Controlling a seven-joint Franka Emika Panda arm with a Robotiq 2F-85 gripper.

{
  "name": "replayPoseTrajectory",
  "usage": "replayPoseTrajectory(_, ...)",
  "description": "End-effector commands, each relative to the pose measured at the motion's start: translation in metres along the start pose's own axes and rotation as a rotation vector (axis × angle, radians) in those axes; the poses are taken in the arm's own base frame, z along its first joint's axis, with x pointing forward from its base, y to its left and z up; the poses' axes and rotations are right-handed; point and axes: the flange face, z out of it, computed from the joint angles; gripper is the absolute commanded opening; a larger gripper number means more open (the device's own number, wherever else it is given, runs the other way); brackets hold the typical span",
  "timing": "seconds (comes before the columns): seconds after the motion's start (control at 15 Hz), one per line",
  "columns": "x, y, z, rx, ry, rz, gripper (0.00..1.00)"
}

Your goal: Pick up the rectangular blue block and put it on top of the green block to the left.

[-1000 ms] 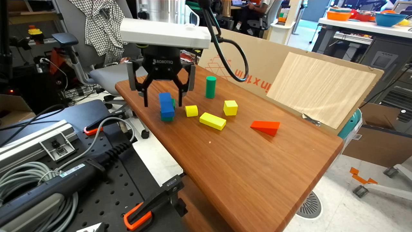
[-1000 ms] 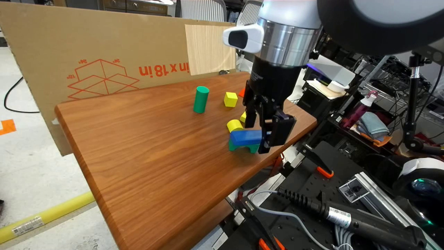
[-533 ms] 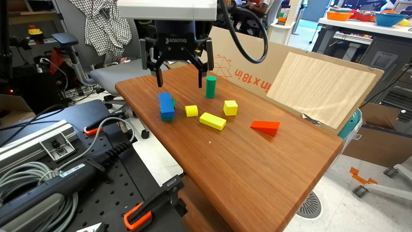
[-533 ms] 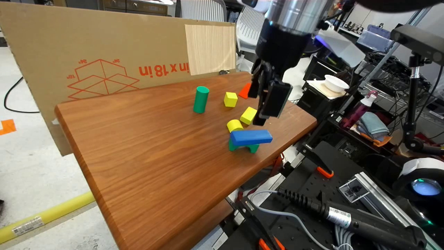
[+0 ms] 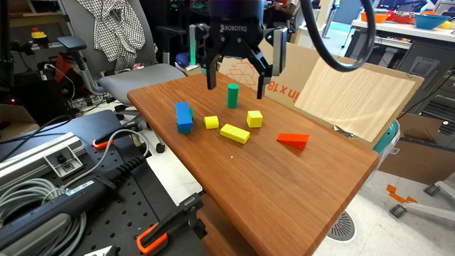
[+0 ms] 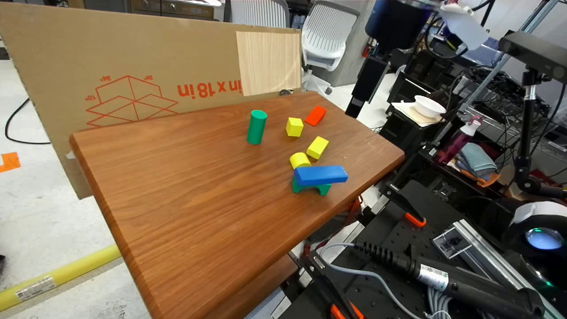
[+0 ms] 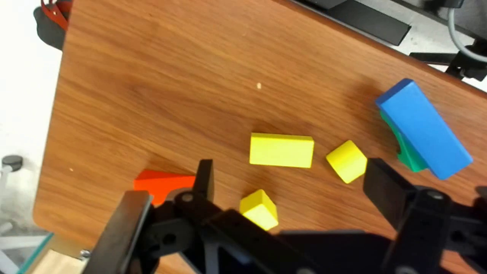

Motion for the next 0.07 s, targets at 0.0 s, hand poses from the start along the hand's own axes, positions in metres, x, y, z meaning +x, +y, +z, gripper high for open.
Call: replayPoseTrajectory(0.0, -0.0039, 0.0089, -0.0008, 0.004, -0.003, 0.034, 1.0)
